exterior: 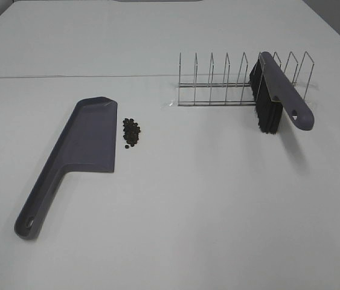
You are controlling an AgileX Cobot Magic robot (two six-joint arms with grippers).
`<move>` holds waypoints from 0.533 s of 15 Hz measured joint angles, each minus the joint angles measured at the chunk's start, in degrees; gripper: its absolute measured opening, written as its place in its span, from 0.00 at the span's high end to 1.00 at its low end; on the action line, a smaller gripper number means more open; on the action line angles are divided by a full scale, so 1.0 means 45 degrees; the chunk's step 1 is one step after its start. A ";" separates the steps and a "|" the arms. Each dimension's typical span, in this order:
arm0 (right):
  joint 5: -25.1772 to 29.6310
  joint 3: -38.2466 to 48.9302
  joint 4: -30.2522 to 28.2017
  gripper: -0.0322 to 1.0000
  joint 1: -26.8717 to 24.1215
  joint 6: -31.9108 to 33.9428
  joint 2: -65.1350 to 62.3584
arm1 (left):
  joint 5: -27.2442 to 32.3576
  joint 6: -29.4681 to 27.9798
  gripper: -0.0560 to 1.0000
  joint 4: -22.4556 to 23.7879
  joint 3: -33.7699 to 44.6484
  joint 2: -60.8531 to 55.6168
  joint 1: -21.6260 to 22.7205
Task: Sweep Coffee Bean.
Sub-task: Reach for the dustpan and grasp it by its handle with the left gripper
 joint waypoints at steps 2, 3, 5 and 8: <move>0.0000 0.0000 0.0000 0.21 0.0000 0.0000 0.0000 | 0.0000 0.0000 0.27 0.0000 0.0000 0.0000 0.0000; 0.0000 0.0000 0.0000 0.21 0.0000 0.0000 0.0000 | 0.0000 0.0000 0.27 0.0000 0.0000 0.0000 0.0000; 0.0000 0.0000 0.0000 0.21 0.0000 0.0000 0.0000 | 0.0000 0.0000 0.27 0.0000 0.0000 0.0000 0.0000; 0.0000 0.0000 0.0000 0.21 0.0000 0.0000 0.0000 | 0.0000 0.0000 0.27 0.0000 0.0000 0.0000 0.0000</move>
